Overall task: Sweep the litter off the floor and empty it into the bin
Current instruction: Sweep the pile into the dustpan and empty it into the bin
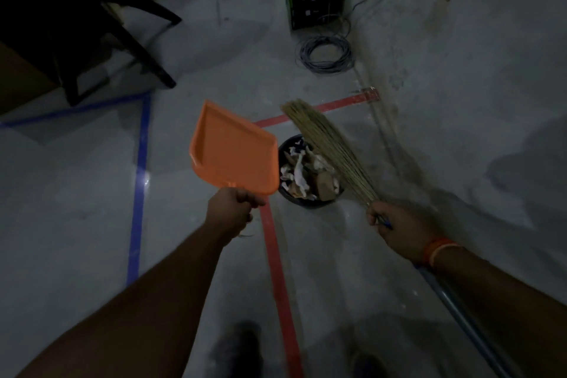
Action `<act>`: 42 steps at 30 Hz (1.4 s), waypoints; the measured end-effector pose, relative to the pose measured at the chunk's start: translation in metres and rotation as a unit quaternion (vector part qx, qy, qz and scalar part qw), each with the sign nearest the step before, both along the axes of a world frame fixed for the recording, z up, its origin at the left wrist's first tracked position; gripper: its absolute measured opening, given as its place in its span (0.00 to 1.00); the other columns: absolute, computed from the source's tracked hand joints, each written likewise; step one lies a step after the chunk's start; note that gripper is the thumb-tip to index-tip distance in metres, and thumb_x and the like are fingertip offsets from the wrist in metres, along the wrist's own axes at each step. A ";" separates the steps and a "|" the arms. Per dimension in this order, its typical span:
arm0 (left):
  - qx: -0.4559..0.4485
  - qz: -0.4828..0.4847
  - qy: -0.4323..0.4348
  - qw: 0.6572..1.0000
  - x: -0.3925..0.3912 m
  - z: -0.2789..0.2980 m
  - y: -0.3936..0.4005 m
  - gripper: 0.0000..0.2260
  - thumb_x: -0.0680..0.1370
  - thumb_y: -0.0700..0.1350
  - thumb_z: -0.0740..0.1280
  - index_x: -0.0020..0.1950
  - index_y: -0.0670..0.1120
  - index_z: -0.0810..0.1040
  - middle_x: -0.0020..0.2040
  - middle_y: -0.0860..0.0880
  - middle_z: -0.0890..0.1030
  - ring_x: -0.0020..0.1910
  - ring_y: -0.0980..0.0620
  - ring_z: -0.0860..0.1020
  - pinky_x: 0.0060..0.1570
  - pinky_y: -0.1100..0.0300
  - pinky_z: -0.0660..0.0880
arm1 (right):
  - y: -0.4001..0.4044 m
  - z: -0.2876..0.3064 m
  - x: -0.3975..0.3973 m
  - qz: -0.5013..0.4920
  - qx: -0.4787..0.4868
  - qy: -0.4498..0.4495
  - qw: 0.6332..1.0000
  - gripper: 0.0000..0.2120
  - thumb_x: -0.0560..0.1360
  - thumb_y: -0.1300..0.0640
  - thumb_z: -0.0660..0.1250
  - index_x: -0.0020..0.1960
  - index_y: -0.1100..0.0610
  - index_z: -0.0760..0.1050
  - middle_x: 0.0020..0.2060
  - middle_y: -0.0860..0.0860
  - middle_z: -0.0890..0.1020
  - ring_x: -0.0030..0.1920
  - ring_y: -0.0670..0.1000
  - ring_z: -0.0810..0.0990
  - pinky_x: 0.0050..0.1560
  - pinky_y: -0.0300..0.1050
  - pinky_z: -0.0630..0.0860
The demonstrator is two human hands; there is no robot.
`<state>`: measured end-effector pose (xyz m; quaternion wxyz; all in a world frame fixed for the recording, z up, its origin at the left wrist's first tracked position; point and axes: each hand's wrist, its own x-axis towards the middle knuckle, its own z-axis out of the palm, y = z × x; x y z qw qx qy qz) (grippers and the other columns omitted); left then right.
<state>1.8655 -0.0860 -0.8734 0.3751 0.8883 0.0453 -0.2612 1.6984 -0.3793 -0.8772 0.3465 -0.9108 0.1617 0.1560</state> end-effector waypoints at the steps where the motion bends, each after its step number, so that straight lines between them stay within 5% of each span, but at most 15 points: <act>1: -0.004 -0.002 0.003 1.000 0.007 0.001 0.008 0.17 0.75 0.30 0.59 0.43 0.44 0.85 0.34 0.48 0.80 0.20 0.59 0.72 0.20 0.64 0.67 | 0.010 0.004 0.012 0.001 -0.005 0.003 1.000 0.11 0.74 0.67 0.65 0.43 0.51 0.73 0.40 0.53 0.79 0.41 0.52 0.76 0.36 0.36 0.68; 7: -0.021 -0.025 0.002 0.999 0.063 -0.021 0.068 0.17 0.76 0.32 0.59 0.45 0.47 0.86 0.34 0.48 0.80 0.21 0.58 0.72 0.21 0.64 0.66 | 0.083 0.005 0.091 -0.065 0.051 0.034 0.996 0.07 0.77 0.67 0.61 0.48 0.58 0.75 0.30 0.51 0.72 0.27 0.46 0.70 0.21 0.31 0.65; 11: -0.049 -0.043 0.029 0.997 0.096 -0.039 0.120 0.18 0.75 0.32 0.59 0.44 0.49 0.86 0.33 0.47 0.82 0.22 0.55 0.73 0.22 0.62 0.67 | 0.152 -0.012 0.143 -0.132 0.081 0.053 0.987 0.06 0.78 0.63 0.62 0.46 0.56 0.75 0.36 0.57 0.76 0.30 0.55 0.76 0.24 0.41 0.73; 16: -0.069 -0.067 0.054 0.994 0.132 -0.052 0.184 0.19 0.73 0.31 0.59 0.43 0.48 0.86 0.25 0.50 0.77 0.19 0.57 0.70 0.19 0.65 0.64 | 0.231 -0.040 0.204 -0.205 0.133 0.056 0.968 0.11 0.77 0.66 0.62 0.41 0.53 0.74 0.38 0.57 0.76 0.27 0.54 0.76 0.29 0.51 0.78; 20: -0.076 -0.066 0.075 0.992 0.151 -0.067 0.216 0.18 0.74 0.31 0.59 0.43 0.47 0.86 0.25 0.51 0.77 0.18 0.58 0.70 0.18 0.65 0.64 | 0.272 -0.074 0.242 -0.228 0.128 0.058 0.963 0.14 0.72 0.64 0.64 0.33 0.48 0.75 0.36 0.54 0.80 0.37 0.58 0.80 0.45 0.64 0.81; 28: -0.053 -0.127 0.142 0.980 0.175 -0.094 0.257 0.18 0.73 0.29 0.58 0.44 0.43 0.86 0.28 0.51 0.77 0.17 0.60 0.70 0.18 0.68 0.64 | 0.289 -0.131 0.293 -0.257 0.091 0.140 0.952 0.16 0.77 0.68 0.62 0.35 0.52 0.69 0.36 0.51 0.73 0.46 0.54 0.75 0.47 0.40 0.76; 34: -0.037 -0.125 0.157 0.979 0.181 -0.118 0.292 0.18 0.73 0.28 0.58 0.43 0.43 0.86 0.28 0.52 0.77 0.19 0.60 0.72 0.19 0.68 0.65 | 0.283 -0.163 0.295 -0.253 0.133 0.222 0.932 0.13 0.78 0.66 0.63 0.40 0.49 0.69 0.40 0.49 0.74 0.39 0.49 0.75 0.53 0.48 0.78; 42: -0.028 -0.074 0.180 0.980 0.164 -0.145 0.326 0.18 0.74 0.28 0.59 0.43 0.44 0.86 0.31 0.50 0.79 0.22 0.56 0.73 0.22 0.65 0.68 | 0.311 -0.164 0.253 -0.284 0.197 0.204 0.916 0.14 0.77 0.71 0.60 0.38 0.56 0.71 0.35 0.54 0.73 0.32 0.51 0.72 0.32 0.43 0.73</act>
